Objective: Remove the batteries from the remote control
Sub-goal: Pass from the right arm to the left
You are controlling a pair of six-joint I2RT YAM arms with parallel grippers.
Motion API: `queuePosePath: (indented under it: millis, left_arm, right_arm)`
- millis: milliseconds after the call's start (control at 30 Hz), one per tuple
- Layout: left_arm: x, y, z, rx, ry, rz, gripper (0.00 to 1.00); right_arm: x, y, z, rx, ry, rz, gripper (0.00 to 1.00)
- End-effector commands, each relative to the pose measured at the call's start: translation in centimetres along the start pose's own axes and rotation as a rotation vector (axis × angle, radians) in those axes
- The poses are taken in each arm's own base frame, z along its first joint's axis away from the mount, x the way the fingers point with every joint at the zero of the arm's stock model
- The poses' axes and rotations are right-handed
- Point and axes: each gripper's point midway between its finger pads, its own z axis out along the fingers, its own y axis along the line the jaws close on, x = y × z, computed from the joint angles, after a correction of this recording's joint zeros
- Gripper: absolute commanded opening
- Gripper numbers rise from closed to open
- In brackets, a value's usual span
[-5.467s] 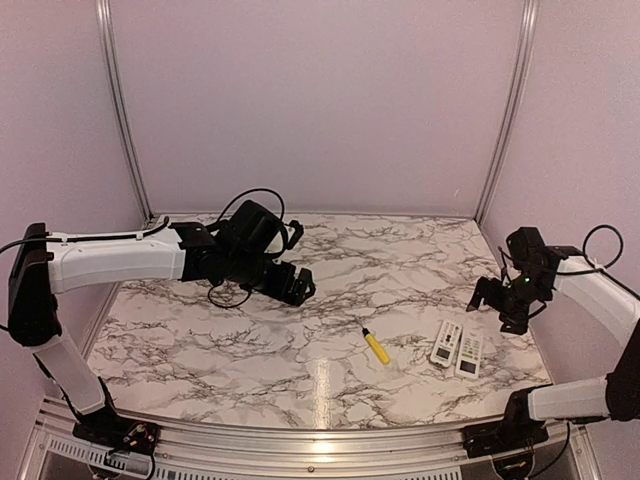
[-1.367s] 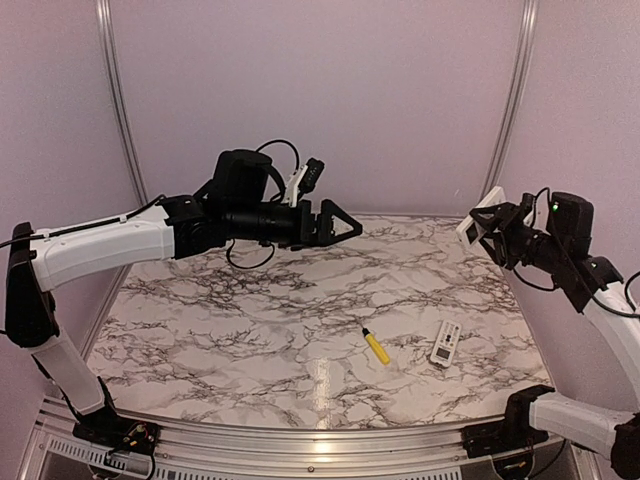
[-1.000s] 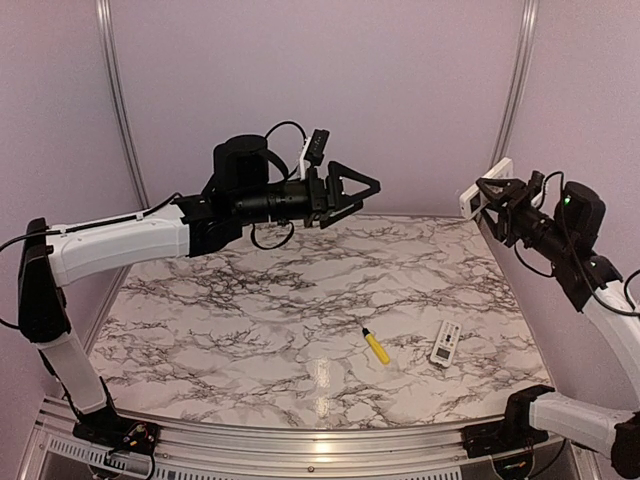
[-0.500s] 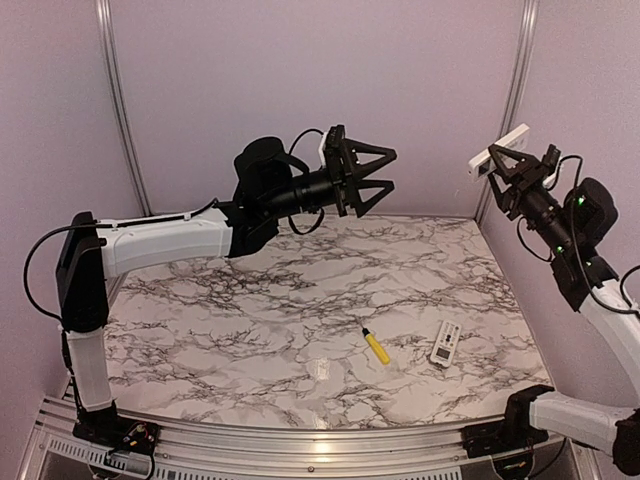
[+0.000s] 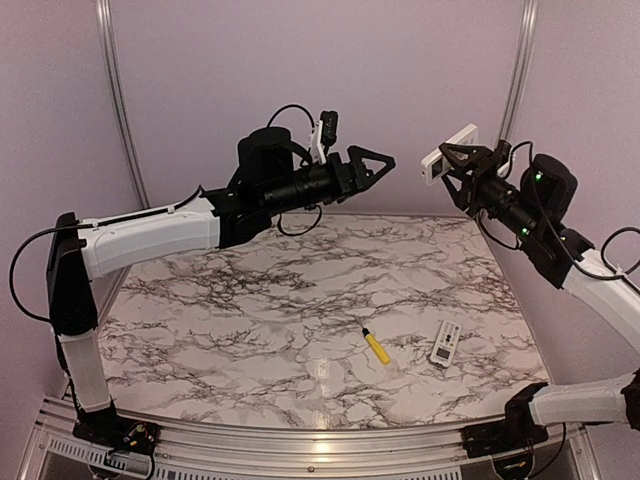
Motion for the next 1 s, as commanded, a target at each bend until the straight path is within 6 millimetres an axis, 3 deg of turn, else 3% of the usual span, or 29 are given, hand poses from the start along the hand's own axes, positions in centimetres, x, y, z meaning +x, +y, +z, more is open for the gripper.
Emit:
queuePosePath:
  millis: [0,233,600,967]
  left_arm:
    - [-2.2,-0.3,-2.0,-0.167,-0.059,0.376,0.88]
    - [-2.0,-1.2,-2.5,-0.25,-0.088,0.714,0.86]
    - [-1.7,-1.7,-1.4,-0.21,-0.105,0.859,0.81]
    - [-1.4,-2.0,1.1,-0.146,-0.143,0.874,0.76]
  right_arm:
    - [-0.4,1.6,0.6,0.0,-0.044,0.08,0.26]
    - [0.2,2.3,2.0,0.003,-0.02,0.115,0.26]
    - [1.0,2.5,2.6,-0.002,0.007,0.141,0.26]
    - [2.9,3.0,3.2,-0.003,0.037,0.15,0.26]
